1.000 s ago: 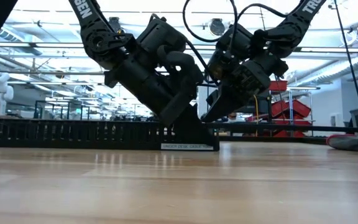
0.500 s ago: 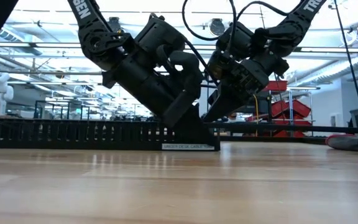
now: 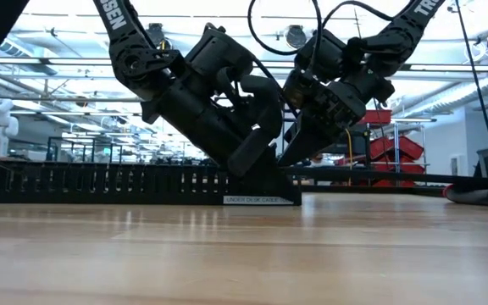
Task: Ziptie cables
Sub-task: Close the black cable duct with the cable duct cover
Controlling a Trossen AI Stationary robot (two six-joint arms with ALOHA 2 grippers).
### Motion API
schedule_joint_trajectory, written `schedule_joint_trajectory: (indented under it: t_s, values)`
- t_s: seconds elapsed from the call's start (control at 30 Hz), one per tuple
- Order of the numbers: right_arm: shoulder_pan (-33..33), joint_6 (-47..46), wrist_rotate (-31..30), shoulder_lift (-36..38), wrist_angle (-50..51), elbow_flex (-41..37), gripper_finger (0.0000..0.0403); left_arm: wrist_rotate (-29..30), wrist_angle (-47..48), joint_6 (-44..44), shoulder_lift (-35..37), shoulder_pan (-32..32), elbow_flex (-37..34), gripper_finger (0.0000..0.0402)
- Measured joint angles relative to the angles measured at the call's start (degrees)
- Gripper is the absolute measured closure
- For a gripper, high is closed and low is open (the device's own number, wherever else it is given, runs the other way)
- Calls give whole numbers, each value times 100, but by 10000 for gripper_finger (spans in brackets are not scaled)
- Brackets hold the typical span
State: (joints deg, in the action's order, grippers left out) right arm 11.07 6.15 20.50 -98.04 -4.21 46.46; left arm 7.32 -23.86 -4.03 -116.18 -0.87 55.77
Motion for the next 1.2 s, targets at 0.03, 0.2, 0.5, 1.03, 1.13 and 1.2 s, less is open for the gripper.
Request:
schedule_joint_trajectory:
  t_s: [0.03, 0.2, 0.5, 1.03, 1.13, 1.2]
  values:
    - [0, 1, -1, 0, 1, 0, 403, 4, -17, 0, 0, 0, 0, 88]
    - [-4, 7, 1, 0, 9, 0, 403, 23, -65, -7, 26, -8, 17, 87]
    - [-4, 48, 12, 0, 17, 0, 403, -1, 635, 0, 720, -144, 24, 87]
    - [-29, 50, 29, 0, 23, -2, 403, 426, 2708, -715, 1223, -343, -57, 87]
    - [-33, 46, 29, 0, 20, -2, 403, 481, 2669, -768, 1224, -332, -122, 87]
    - [-33, 46, 29, 0, 2, -2, 403, 554, 2620, -765, 1223, -332, -149, 87]
